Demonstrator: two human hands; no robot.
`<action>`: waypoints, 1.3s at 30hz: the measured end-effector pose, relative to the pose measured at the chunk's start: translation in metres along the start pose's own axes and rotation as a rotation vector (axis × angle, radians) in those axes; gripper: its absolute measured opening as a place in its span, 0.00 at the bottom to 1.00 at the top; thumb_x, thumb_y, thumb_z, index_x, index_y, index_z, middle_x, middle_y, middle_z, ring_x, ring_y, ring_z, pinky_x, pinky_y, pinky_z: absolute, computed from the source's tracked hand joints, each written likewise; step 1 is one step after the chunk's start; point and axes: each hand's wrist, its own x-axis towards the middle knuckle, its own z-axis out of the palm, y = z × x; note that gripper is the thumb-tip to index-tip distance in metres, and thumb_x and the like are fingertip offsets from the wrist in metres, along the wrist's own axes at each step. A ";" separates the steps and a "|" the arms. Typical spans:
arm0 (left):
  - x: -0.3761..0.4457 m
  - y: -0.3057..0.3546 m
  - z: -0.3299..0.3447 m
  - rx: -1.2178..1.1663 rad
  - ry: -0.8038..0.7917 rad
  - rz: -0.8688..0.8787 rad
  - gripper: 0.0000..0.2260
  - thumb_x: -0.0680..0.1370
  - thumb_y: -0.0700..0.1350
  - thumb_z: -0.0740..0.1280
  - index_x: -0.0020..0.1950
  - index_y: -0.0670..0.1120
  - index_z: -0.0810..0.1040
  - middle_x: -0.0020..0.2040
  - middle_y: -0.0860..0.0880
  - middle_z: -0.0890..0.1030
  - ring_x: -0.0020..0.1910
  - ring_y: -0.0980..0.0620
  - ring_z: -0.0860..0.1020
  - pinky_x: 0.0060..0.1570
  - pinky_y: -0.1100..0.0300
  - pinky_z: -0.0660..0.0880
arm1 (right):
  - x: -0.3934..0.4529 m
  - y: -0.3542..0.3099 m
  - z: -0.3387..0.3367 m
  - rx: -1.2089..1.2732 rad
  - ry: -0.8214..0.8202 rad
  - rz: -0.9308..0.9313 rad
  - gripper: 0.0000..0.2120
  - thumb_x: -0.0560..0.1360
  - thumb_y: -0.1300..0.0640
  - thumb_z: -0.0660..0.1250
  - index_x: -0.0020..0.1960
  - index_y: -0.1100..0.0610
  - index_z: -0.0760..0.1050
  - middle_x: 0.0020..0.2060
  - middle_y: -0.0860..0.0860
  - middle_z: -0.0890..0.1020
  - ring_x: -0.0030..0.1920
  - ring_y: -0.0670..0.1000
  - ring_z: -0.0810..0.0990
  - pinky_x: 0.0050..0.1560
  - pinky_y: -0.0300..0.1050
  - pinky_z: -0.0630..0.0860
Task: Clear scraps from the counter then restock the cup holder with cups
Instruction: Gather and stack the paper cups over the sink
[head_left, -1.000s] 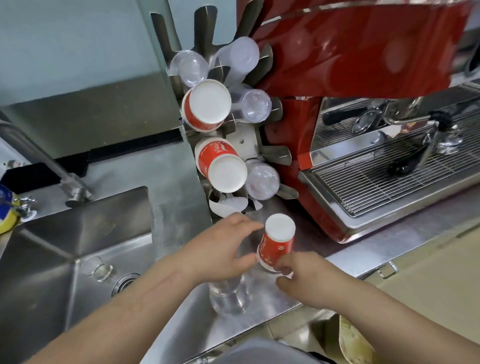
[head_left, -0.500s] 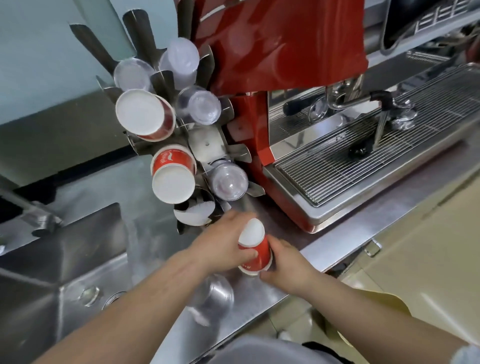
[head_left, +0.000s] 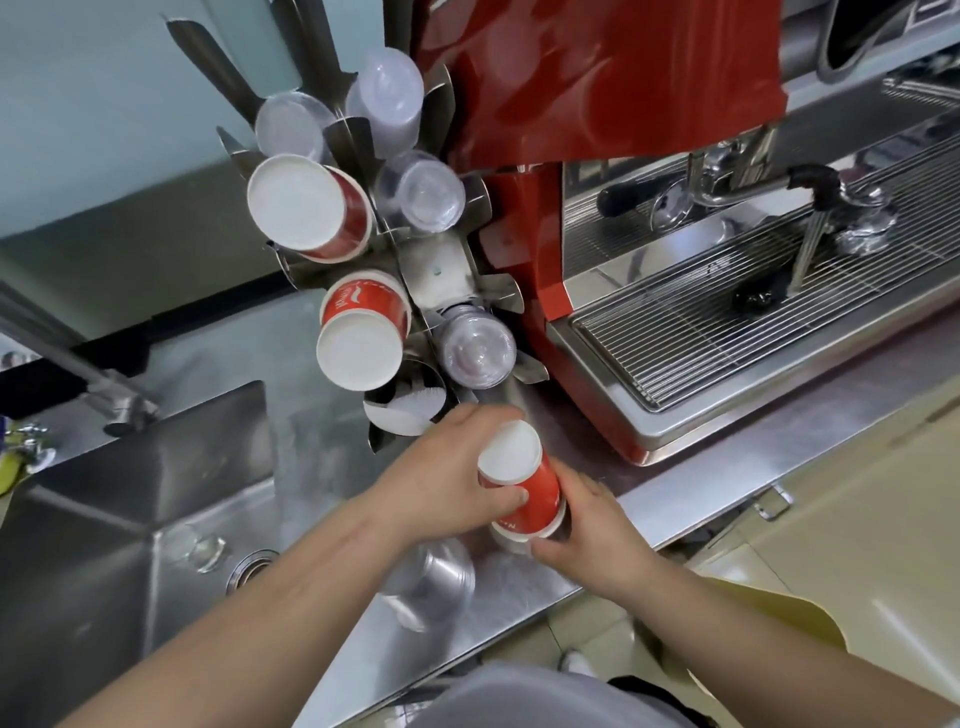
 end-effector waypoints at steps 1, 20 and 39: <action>-0.002 0.001 -0.002 0.005 0.005 0.010 0.31 0.69 0.50 0.75 0.69 0.56 0.68 0.61 0.57 0.70 0.63 0.61 0.68 0.63 0.67 0.64 | -0.001 -0.001 -0.003 0.019 0.016 -0.005 0.43 0.59 0.38 0.70 0.72 0.42 0.59 0.64 0.45 0.75 0.63 0.50 0.74 0.63 0.51 0.71; -0.064 0.068 -0.084 -0.102 0.311 0.291 0.30 0.65 0.52 0.78 0.65 0.57 0.72 0.60 0.63 0.76 0.62 0.65 0.72 0.58 0.74 0.67 | -0.029 -0.087 -0.069 0.132 0.339 -0.278 0.37 0.63 0.52 0.78 0.69 0.54 0.68 0.64 0.48 0.72 0.66 0.47 0.70 0.62 0.55 0.73; -0.207 -0.001 -0.164 -0.255 0.765 0.193 0.30 0.65 0.52 0.75 0.65 0.59 0.71 0.59 0.61 0.76 0.61 0.53 0.77 0.57 0.60 0.74 | -0.010 -0.248 -0.008 0.089 0.228 -0.659 0.37 0.64 0.49 0.75 0.70 0.55 0.67 0.65 0.44 0.73 0.68 0.45 0.69 0.66 0.45 0.67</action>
